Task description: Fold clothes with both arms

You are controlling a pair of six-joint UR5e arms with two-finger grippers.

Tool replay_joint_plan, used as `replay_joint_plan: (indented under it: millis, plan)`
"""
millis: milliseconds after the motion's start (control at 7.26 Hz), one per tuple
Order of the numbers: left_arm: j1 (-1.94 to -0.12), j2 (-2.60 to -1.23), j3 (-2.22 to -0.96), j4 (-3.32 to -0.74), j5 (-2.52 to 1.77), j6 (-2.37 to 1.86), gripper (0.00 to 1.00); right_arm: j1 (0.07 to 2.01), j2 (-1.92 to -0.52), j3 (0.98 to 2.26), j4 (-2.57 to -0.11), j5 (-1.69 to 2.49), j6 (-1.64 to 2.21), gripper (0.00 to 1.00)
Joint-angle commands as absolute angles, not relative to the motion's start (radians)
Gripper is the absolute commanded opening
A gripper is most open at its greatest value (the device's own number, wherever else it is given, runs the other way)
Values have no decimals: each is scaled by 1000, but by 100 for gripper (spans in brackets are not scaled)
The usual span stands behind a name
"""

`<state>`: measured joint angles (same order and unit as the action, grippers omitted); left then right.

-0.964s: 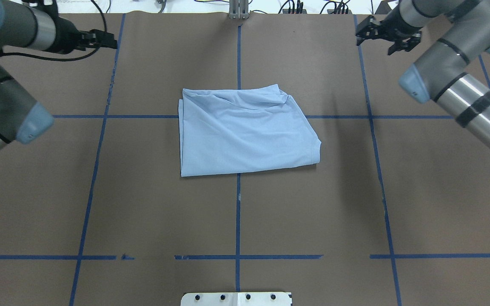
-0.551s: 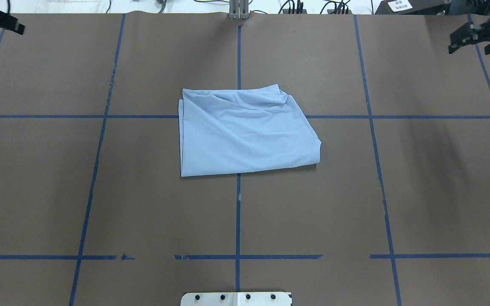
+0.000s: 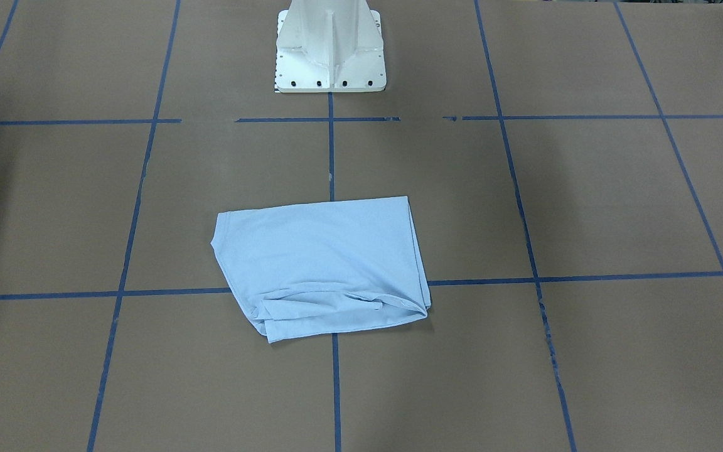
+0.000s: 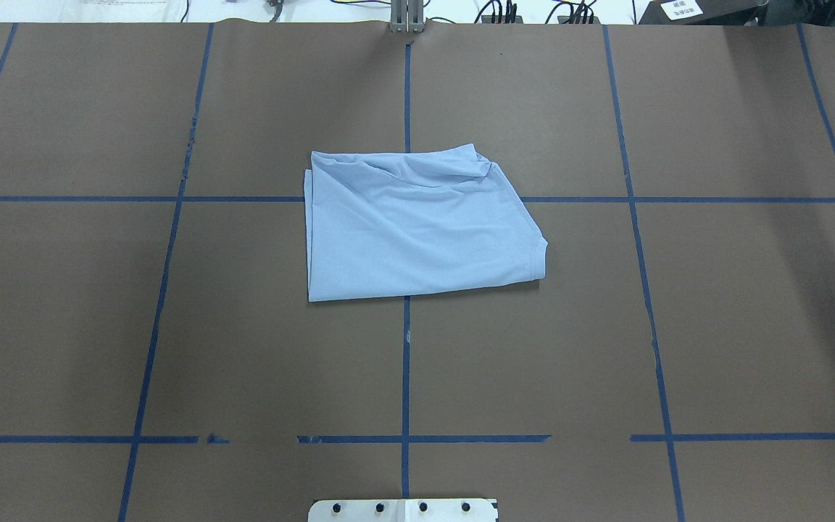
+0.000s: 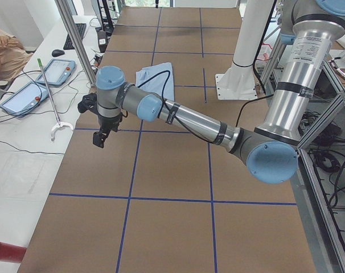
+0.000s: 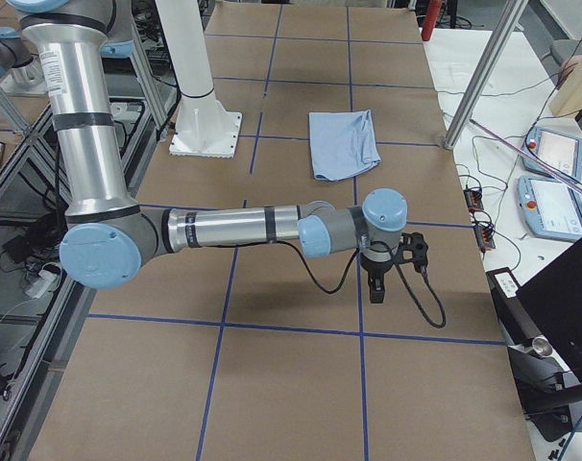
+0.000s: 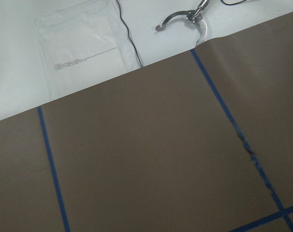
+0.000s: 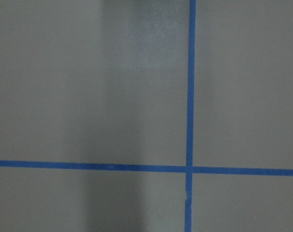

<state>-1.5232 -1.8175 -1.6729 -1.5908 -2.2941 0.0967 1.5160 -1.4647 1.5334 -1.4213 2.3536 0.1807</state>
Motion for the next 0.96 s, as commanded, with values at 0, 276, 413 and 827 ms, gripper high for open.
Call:
replay_joint_plan:
  millis: [0,276,413,827]
  plan:
    - [-1532,-1700,-1709,-1555,-2328,129,100,1536,-1535,1574,-1430,2355,156,100]
    - [-1532,-1608,-1788,-1568,-2338,127,100,1526,-1542,1571,-1442,2339,166,100]
    - [-1531,-1600,-1795,-1568,-2338,129,100,1525,-1566,1572,-1436,2341,155,100]
    - [-1525,-1559,-1838,-1568,-2336,129,100,1523,-1685,1641,-1427,2352,155,100]
